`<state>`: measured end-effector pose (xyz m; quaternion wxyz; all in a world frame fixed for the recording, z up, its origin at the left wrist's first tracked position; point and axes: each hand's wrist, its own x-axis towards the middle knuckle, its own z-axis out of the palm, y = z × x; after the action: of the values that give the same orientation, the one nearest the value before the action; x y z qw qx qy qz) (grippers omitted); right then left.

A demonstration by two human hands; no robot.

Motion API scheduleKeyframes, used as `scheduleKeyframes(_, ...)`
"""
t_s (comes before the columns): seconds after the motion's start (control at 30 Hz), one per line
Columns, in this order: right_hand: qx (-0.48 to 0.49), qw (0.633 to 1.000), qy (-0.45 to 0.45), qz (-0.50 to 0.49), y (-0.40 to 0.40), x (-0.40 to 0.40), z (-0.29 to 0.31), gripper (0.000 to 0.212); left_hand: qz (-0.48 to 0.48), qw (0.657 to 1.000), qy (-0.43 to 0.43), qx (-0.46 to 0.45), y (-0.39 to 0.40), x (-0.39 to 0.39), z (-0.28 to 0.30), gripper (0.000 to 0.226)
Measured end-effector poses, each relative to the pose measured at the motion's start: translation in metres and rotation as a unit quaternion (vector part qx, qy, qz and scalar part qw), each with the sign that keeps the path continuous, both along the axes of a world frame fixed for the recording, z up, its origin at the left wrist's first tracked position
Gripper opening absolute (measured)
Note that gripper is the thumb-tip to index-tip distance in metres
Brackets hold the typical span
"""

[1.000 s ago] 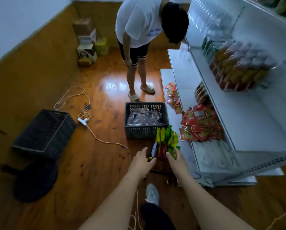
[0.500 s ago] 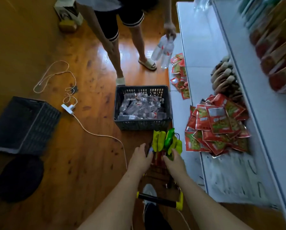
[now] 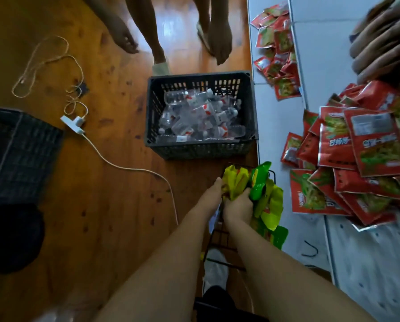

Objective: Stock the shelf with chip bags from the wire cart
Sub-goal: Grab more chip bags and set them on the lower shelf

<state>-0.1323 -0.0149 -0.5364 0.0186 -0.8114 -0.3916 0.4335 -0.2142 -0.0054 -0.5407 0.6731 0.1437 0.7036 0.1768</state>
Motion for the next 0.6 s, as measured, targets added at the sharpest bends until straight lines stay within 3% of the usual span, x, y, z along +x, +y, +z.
scheduleKeyframes(0.07,-0.009,1.000,-0.011,-0.001,-0.011,0.003,0.018,0.040,-0.048,0.999,0.005,0.004,-0.006,-0.008,0.027,0.045)
scheduleKeyframes(0.13,-0.016,0.999,-0.019,0.035,-0.029,0.009,0.039,0.029,-0.097,0.991,0.080,0.050,-0.021,-0.019,0.044,0.036)
scheduleKeyframes(0.23,-0.003,0.994,-0.035,0.106,-0.059,0.019,0.080,0.029,-0.134,0.967,0.184,0.111,-0.052,-0.035,0.085,0.059)
scheduleKeyframes(0.37,0.046,0.976,-0.015,0.213,-0.081,0.028,0.142,0.023,-0.257,0.934,0.205,0.139,-0.083,-0.056,0.153,0.096)
scheduleKeyframes(0.5,0.040,0.931,0.045,0.361,-0.083,0.004,0.222,0.012,-0.339,0.891,0.265,0.147,-0.129,-0.089,0.236,0.107)
scheduleKeyframes(0.6,0.032,0.856,0.113,0.503,-0.096,-0.038,0.276,0.019,-0.308,0.887,0.311,0.146,-0.185,-0.122,0.291,0.108)
